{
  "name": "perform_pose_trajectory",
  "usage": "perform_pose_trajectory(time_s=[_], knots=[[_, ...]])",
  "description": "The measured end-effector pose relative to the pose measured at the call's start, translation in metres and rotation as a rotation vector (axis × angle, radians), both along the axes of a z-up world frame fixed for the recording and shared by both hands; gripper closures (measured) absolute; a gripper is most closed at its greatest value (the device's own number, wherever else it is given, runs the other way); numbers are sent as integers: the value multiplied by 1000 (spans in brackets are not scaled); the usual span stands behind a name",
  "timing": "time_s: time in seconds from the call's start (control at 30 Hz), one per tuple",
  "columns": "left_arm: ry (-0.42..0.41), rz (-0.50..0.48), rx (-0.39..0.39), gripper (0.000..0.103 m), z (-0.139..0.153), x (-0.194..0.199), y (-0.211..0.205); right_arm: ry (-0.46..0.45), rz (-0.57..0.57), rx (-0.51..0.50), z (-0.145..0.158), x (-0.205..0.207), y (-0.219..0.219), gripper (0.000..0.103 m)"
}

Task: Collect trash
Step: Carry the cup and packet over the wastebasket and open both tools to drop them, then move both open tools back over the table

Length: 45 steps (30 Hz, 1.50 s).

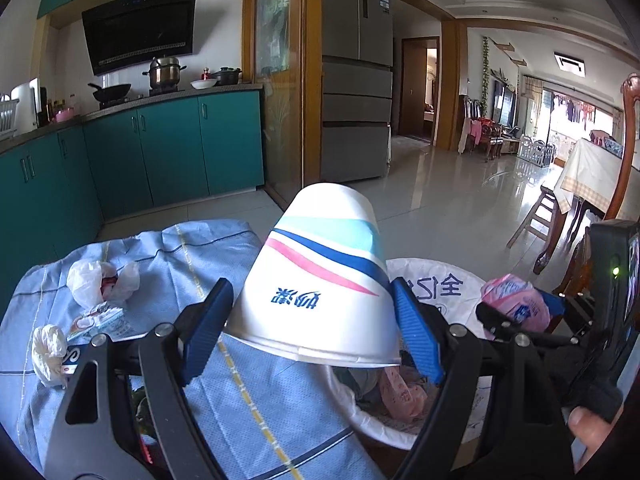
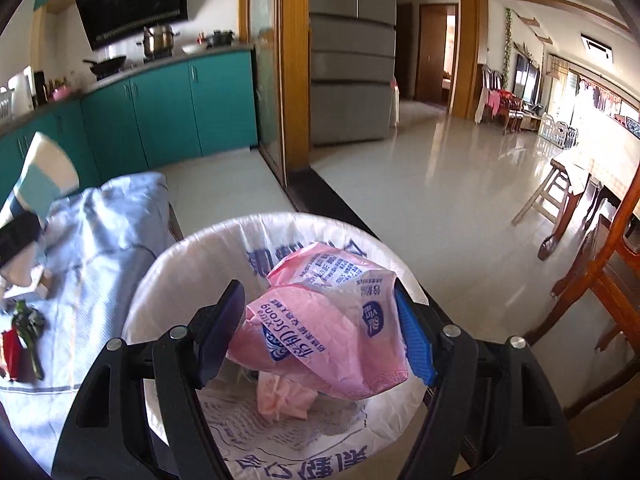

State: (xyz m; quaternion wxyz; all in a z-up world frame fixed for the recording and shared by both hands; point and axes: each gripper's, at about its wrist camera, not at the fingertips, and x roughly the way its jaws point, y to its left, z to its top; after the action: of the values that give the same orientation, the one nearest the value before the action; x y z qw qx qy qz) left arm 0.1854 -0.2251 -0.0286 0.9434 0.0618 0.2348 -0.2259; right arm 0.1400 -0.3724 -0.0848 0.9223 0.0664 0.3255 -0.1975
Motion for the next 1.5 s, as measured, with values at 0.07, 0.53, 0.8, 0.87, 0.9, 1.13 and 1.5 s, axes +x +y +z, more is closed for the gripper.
perform_pose_trajectory(time_s=[0.07,0.53,0.8,0.87,0.9,1.13,1.5], knots=[[-15,-13,9,23,1,-6,-16,10,-13,11,-3,-1,-4,31],[47,-65,63,22,-35,11,-82,24,-23,44,-7,-7,-25,31],[65,-43,87,18,-42,18,-81,26,-14,41,-6,-7,-24,31],[67,-38,79,15,-40,19,-76,22,-8,33,-5,-7,-22,31],[67,-34,75,14,-39,19,-74,20,-4,29,-4,-7,-20,30],[70,-5,68,11,-33,19,-55,0,3,9,0,-8,-12,26],[-8,125,149,10,-4,26,44,-47,86,-21,9,-5,12,17]])
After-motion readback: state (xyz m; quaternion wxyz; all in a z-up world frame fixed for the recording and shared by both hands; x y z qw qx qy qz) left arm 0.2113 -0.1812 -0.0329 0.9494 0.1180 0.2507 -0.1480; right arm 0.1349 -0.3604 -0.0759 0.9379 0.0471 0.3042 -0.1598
